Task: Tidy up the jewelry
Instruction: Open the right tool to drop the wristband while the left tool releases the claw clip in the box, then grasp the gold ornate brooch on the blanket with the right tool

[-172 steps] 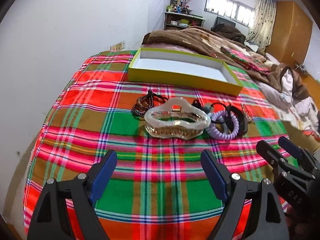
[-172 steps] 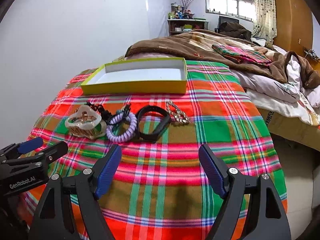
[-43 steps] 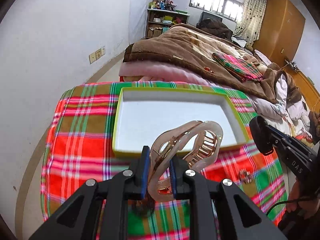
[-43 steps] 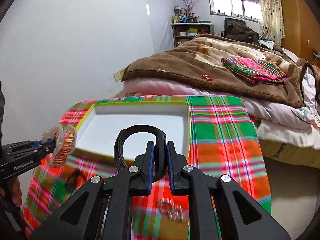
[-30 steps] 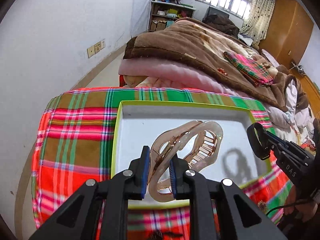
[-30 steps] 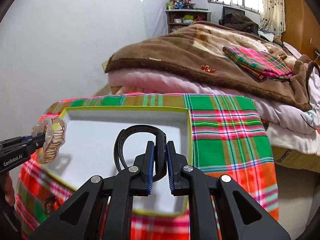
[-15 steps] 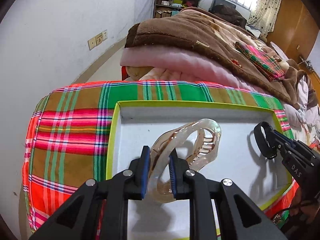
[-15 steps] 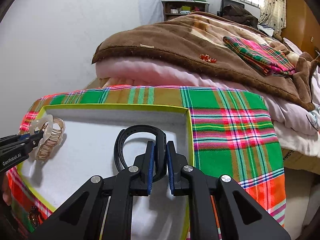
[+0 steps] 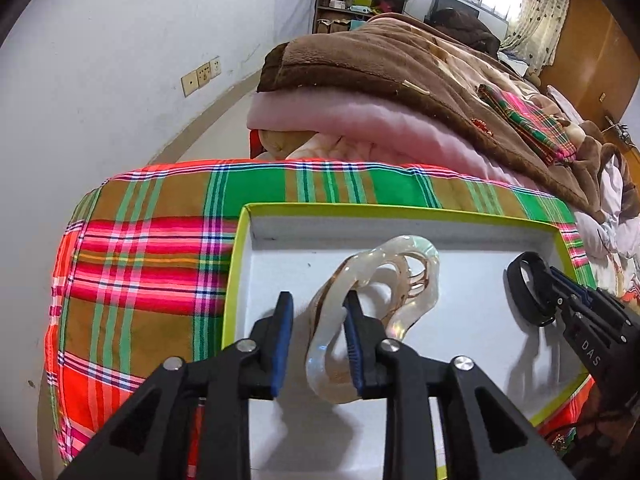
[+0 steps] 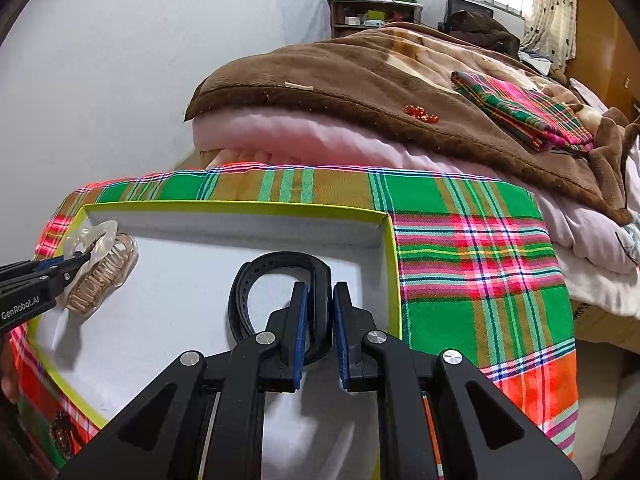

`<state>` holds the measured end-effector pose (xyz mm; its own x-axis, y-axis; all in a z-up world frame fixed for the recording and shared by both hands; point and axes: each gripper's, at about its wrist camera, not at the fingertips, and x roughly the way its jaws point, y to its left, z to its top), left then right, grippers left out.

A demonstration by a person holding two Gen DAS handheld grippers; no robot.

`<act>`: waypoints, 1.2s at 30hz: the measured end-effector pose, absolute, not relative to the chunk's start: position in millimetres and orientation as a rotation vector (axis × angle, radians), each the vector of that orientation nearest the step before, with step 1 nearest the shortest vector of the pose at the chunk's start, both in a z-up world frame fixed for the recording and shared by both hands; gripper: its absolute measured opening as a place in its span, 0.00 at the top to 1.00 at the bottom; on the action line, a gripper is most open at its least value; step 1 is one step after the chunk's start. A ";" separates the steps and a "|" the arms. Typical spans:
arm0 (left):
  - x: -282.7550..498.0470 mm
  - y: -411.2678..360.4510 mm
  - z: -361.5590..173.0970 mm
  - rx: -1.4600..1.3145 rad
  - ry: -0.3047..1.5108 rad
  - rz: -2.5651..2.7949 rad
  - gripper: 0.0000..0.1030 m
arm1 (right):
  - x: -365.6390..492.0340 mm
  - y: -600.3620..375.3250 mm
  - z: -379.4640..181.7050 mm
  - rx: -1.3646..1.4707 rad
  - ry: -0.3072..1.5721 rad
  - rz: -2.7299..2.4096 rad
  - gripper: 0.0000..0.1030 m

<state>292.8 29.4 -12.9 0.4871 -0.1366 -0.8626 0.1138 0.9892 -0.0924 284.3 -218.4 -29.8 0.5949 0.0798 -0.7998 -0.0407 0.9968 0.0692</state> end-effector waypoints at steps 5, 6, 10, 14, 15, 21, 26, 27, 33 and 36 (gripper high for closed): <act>293.0 34.5 -13.6 -0.039 1.064 -0.153 0.65 | 284.1 -217.8 -29.8 0.039 0.933 0.068 0.87; 292.3 34.4 -13.1 -0.038 1.065 -0.153 0.64 | 283.6 -218.3 -29.3 0.041 0.930 0.067 0.84; 288.0 34.3 -10.4 -0.036 1.061 -0.161 0.58 | 280.6 -220.5 -25.8 0.063 0.916 0.077 0.70; 282.1 35.6 -3.4 -0.053 1.035 -0.183 0.50 | 275.3 -221.6 -19.5 0.071 0.895 0.084 0.65; 280.6 36.1 -2.1 -0.056 1.033 -0.183 0.50 | 274.6 -221.7 -17.9 0.073 0.891 0.086 0.62; 266.7 41.9 7.9 -0.086 1.018 -0.192 0.43 | 261.3 -224.7 -4.4 0.096 0.854 0.092 0.57; 236.4 45.4 20.5 -0.116 0.962 -0.263 0.40 | 233.7 -227.9 8.1 0.114 0.803 0.121 0.57; 229.4 45.0 22.6 -0.105 0.949 -0.264 0.38 | 227.8 -229.0 9.9 0.115 0.791 0.130 0.57; 181.1 47.8 33.2 -0.140 0.866 -0.339 0.34 | 184.6 -235.5 16.7 0.116 0.730 0.164 0.57; 163.4 48.1 31.7 -0.153 0.888 -0.361 0.34 | 164.8 -240.4 15.4 0.116 0.726 0.173 0.55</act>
